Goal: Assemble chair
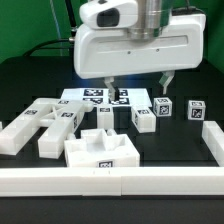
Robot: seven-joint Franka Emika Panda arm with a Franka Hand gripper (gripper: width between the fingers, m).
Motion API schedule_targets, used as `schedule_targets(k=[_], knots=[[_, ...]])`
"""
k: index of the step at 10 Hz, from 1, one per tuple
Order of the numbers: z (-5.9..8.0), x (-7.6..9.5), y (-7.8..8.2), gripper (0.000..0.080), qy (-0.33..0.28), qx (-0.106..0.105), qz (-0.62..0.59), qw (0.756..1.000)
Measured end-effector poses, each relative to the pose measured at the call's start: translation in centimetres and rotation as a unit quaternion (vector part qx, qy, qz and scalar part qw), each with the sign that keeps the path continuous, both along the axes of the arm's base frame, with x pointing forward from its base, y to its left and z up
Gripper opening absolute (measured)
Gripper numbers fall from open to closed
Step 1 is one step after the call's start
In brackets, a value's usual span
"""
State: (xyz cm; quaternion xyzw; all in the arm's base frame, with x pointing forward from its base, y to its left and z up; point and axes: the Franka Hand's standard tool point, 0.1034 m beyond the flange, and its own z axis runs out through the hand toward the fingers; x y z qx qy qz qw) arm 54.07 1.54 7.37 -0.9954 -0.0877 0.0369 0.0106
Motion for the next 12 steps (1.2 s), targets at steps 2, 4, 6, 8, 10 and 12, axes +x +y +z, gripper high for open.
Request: schedule_targets(k=[2,4,6,8,10,12], knots=[[-0.4,3.1,-1.4,0.0649,-0.015,0.002,0.023,1.000],[-0.1,4.7,-1.4,0.0649,-0.026,0.007,0.021,0.999],[-0.2,4.5,-1.3,0.0649,-0.025,0.007,0.022,0.999],[-0.4,4.6,-1.5,0.0649,-0.026,0.006,0.025,0.999],[-1.7,5.6,-2.7,0.0649,-0.026,0.004,0.029,0.999],[-2.3,6.4,-2.8,0.0649,-0.032,0.004,0.027,0.999]])
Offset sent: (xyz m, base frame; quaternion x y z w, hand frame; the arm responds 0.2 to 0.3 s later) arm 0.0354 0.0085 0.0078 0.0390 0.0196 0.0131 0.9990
